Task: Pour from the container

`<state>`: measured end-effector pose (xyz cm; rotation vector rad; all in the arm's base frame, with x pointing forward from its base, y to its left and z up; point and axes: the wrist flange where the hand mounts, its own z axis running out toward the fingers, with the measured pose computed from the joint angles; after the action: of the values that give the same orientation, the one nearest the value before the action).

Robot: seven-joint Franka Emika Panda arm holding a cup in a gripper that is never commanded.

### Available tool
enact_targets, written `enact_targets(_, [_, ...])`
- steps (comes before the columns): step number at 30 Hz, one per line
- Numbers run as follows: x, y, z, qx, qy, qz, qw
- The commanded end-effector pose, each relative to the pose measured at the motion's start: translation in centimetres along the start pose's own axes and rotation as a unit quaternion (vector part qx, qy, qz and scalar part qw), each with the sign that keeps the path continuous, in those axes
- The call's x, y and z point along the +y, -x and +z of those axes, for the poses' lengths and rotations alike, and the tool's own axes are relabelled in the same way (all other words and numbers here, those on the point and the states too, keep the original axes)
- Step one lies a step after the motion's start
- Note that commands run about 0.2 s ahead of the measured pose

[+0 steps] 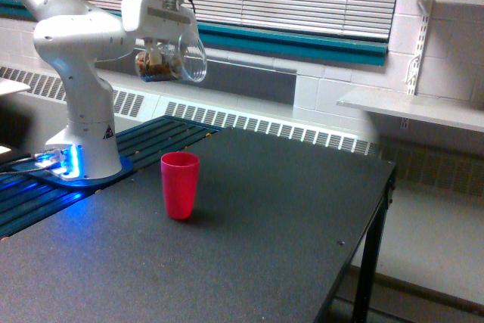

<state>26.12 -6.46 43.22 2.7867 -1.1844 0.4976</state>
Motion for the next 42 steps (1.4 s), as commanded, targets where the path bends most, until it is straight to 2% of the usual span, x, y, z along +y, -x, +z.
enact_targets(1, [0.2, 1.1, 1.6, -0.019, 0.017, 0.008, 0.9996])
enact_targets(23, [1.2, 1.9, 1.6, -0.042, 0.041, 0.018, 0.9981])
enact_targets(42, [1.6, 2.4, 3.0, -0.063, 0.063, 0.016, 0.9959])
